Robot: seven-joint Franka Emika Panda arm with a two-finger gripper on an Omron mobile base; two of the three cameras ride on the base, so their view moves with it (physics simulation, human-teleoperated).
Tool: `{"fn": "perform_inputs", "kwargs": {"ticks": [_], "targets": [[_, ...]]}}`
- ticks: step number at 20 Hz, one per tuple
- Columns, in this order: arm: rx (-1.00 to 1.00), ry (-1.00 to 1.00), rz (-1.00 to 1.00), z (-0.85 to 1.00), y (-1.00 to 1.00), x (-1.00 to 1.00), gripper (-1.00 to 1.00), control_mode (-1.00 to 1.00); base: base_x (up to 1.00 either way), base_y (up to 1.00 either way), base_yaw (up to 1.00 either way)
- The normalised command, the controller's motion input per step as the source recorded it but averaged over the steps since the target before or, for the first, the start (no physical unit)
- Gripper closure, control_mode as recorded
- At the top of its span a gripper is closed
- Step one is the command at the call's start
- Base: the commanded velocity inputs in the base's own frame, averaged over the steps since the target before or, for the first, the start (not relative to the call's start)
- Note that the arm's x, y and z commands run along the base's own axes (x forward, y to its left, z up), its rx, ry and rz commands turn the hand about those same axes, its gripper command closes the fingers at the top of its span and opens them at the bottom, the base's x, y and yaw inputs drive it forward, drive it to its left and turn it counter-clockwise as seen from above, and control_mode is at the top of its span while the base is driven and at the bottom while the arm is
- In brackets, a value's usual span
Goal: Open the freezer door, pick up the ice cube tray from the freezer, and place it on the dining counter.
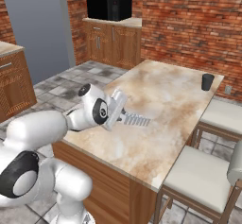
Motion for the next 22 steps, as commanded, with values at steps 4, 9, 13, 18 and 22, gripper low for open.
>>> {"fn": "perform_inputs", "kwargs": {"ticks": [4, 9, 13, 18, 22], "targets": [[0.00, -0.04, 0.00, -0.50, -0.12, 0.50, 1.00, -1.00, 0.00, 0.00, 0.00], [0.00, -0.08, 0.00, -0.52, -0.08, 0.40, 1.00, -1.00, 0.00, 0.00, 0.00], [0.00, -0.12, 0.00, -0.49, -0.08, 0.35, 1.00, -1.00, 0.00, 0.00, 0.00], [0.01, -0.03, 0.00, -0.23, -0.03, 0.27, 1.00, -1.00, 0.00, 0.00, 0.00], [0.00, 0.05, 0.00, 0.00, 0.00, 0.07, 1.00, -1.00, 0.00, 0.00, 0.00]]}}
